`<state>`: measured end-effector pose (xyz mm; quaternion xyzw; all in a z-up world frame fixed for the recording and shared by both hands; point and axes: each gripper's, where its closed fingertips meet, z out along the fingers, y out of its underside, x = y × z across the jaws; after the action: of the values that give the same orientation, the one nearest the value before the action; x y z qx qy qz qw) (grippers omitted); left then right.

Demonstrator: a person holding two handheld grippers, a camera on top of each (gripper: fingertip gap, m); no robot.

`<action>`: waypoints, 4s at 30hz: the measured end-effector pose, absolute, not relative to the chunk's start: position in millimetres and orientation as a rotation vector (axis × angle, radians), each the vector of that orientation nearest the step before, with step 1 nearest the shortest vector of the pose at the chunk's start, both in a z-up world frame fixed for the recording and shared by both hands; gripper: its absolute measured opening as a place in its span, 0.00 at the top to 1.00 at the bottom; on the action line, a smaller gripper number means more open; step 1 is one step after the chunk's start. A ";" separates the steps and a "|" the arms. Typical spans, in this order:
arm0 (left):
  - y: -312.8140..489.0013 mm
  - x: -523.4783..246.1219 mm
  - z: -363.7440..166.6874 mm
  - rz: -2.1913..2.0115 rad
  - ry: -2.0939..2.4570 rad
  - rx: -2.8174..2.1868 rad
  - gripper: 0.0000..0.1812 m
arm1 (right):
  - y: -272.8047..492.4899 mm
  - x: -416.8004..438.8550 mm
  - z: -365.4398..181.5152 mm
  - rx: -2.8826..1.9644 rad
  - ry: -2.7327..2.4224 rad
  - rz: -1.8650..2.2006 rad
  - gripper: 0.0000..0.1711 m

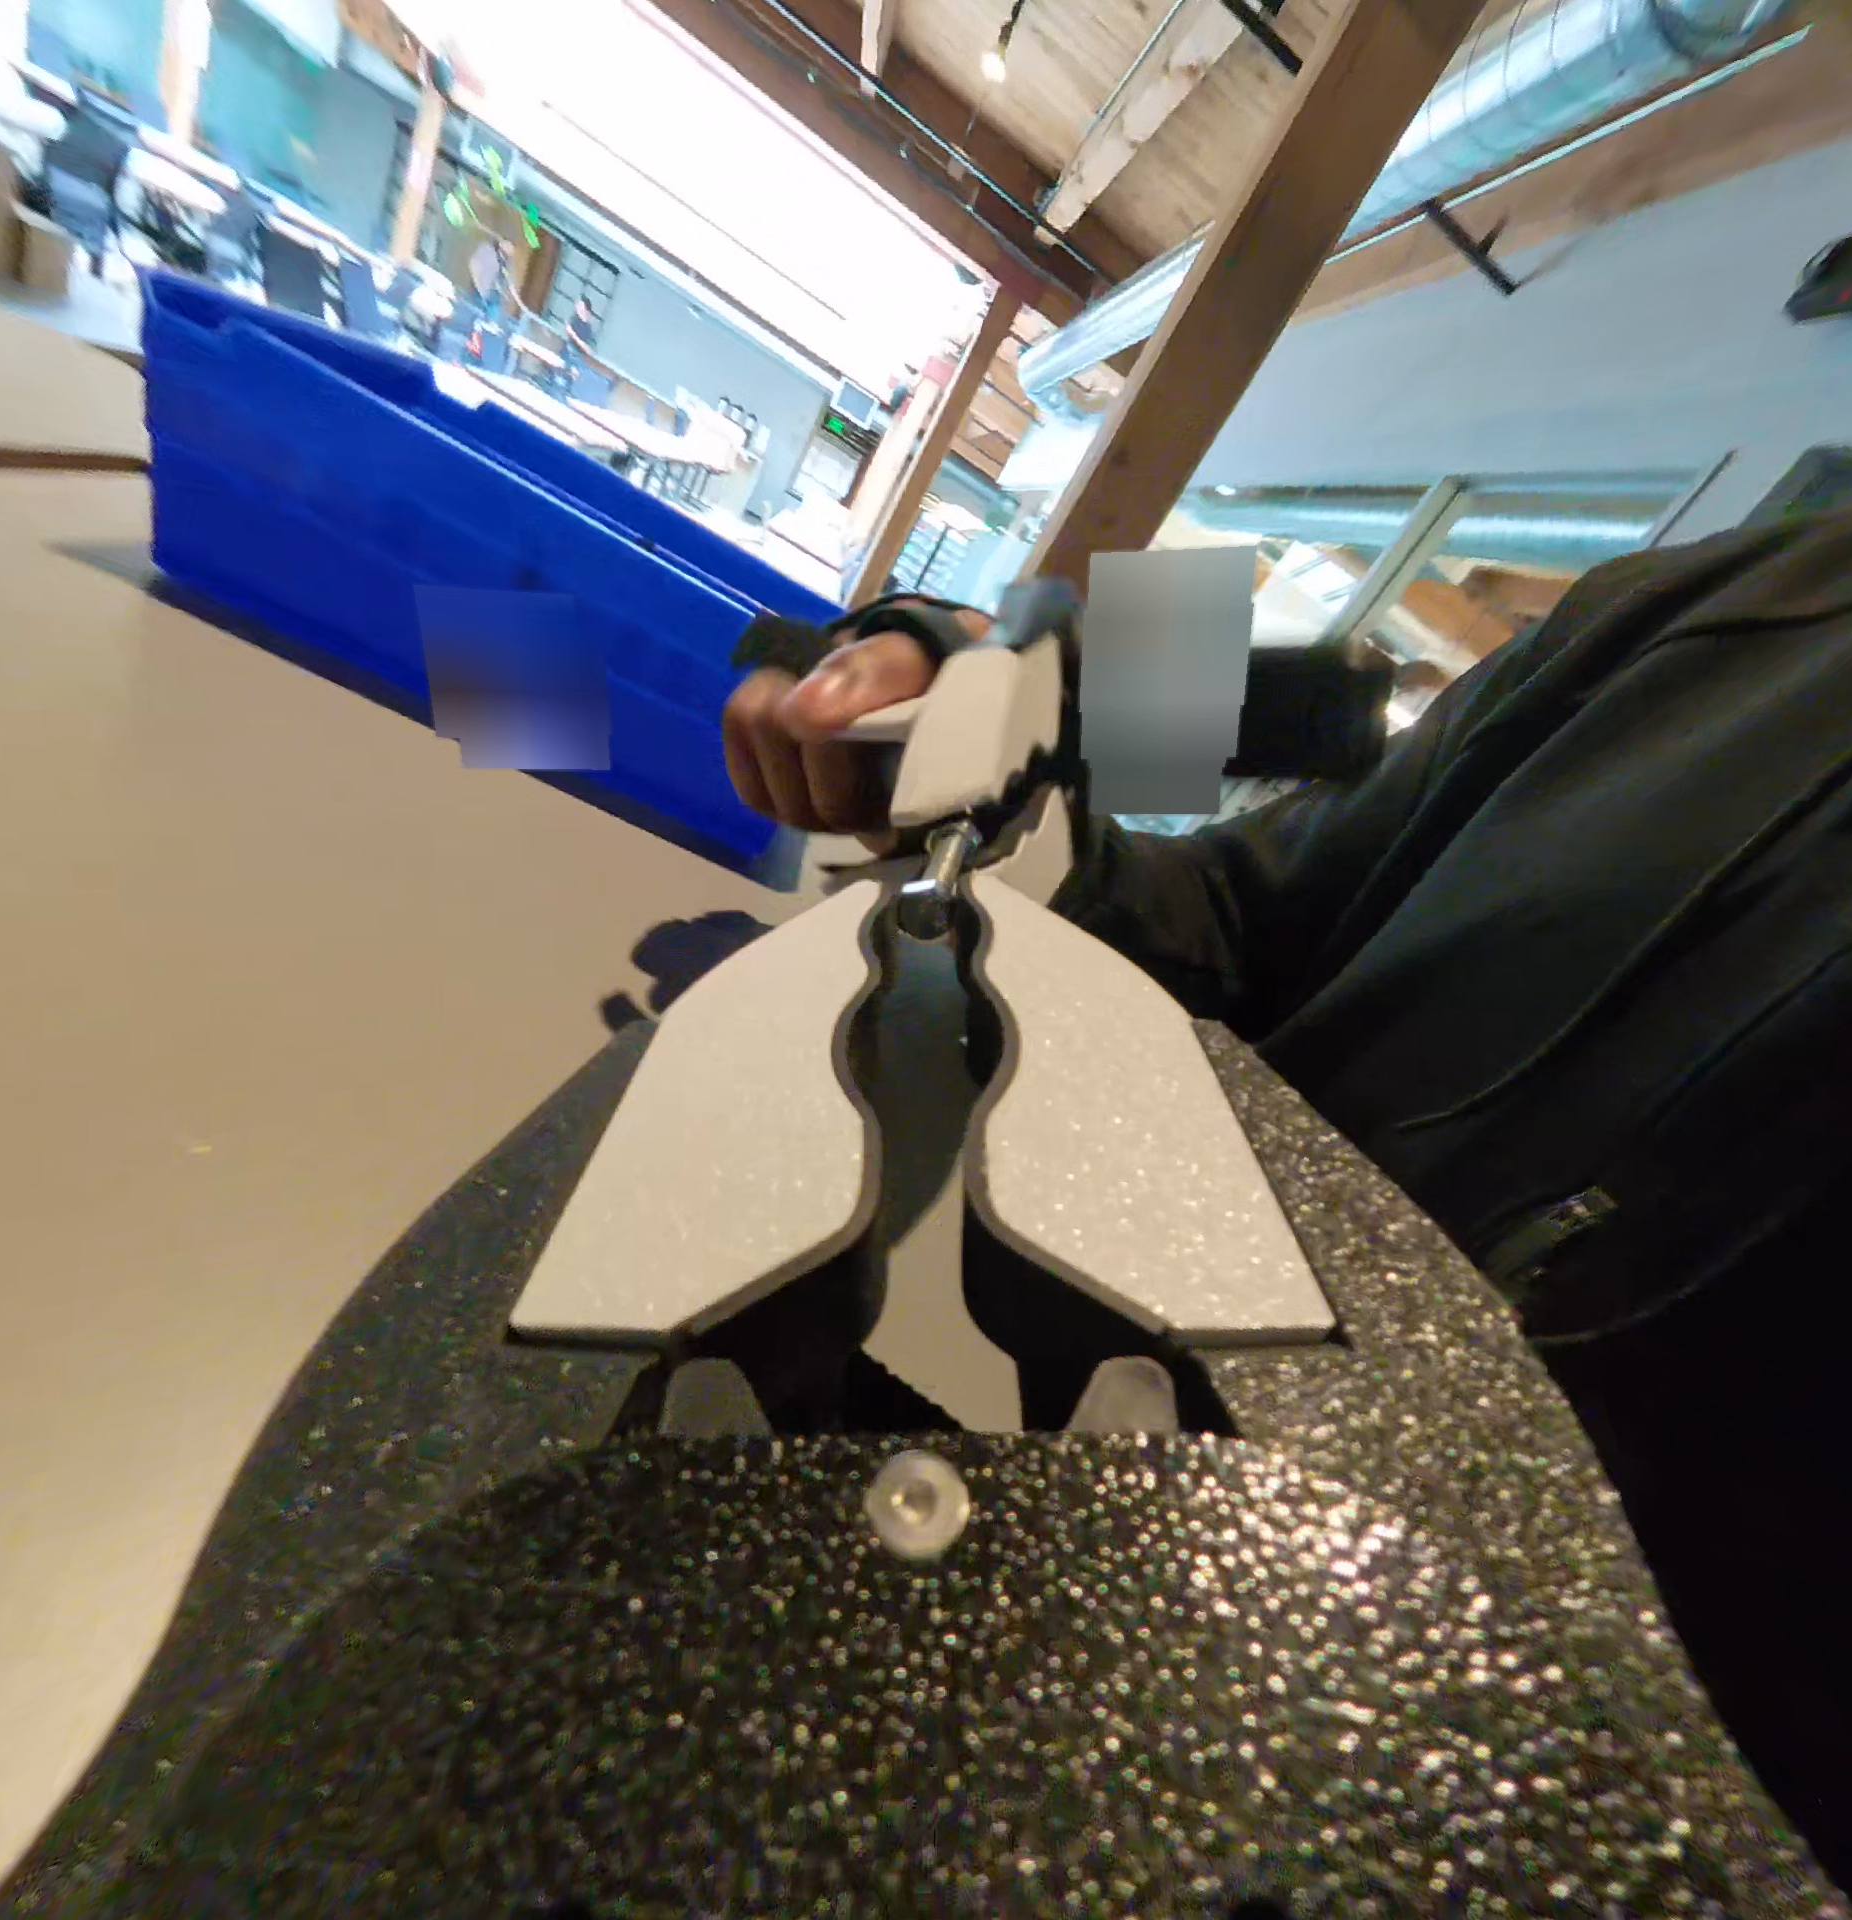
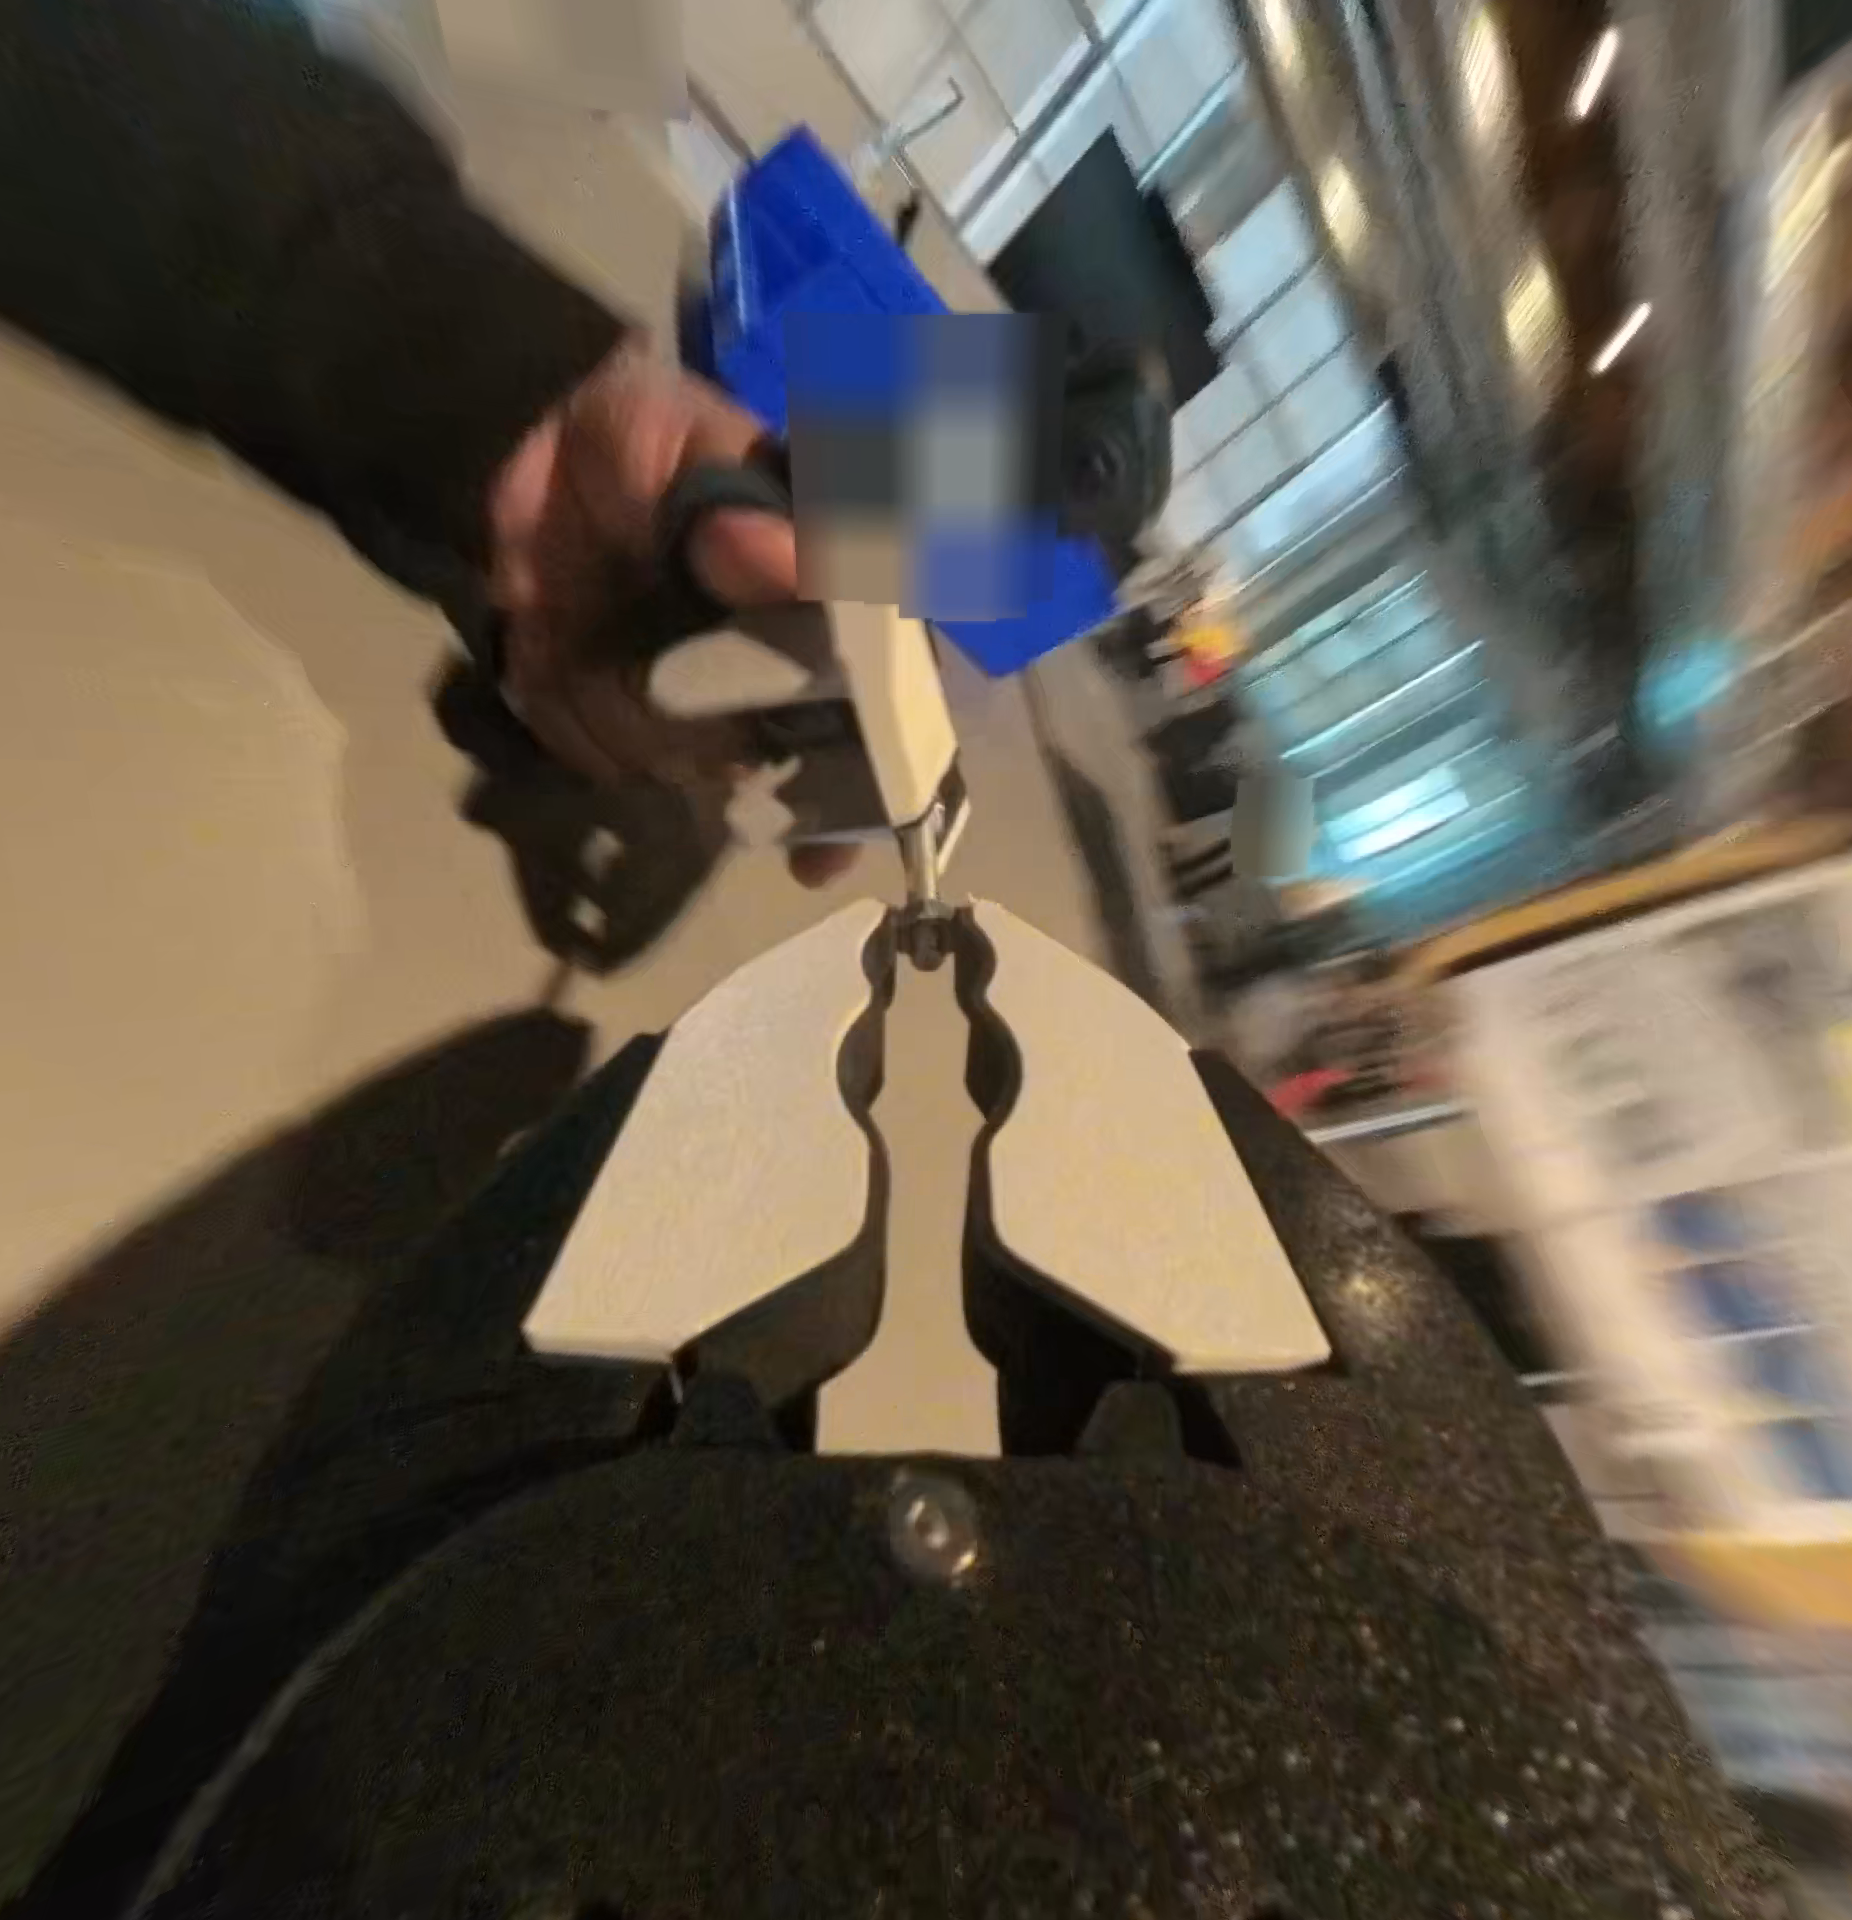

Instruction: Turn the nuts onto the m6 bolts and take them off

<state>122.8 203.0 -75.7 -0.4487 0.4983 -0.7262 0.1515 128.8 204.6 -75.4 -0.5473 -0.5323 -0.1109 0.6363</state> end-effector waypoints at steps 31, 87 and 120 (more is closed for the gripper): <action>212.5 124.0 -60.3 -1.823 1.362 -1.085 0.94 | 204.4 129.4 -54.4 -1.405 -0.844 0.224 0.79; 202.0 138.4 -81.2 -1.899 1.413 -1.297 0.94 | 200.2 142.6 -81.6 -1.125 -1.195 -0.564 0.94; 216.3 138.4 -67.5 -1.856 1.273 -1.214 0.94 | 209.5 154.0 -71.1 -1.456 -0.725 0.101 0.75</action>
<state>138.4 216.3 -67.5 -0.4547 0.4767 -0.6951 0.2878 154.0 209.5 -71.1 -0.6502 -0.3235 0.0452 0.6859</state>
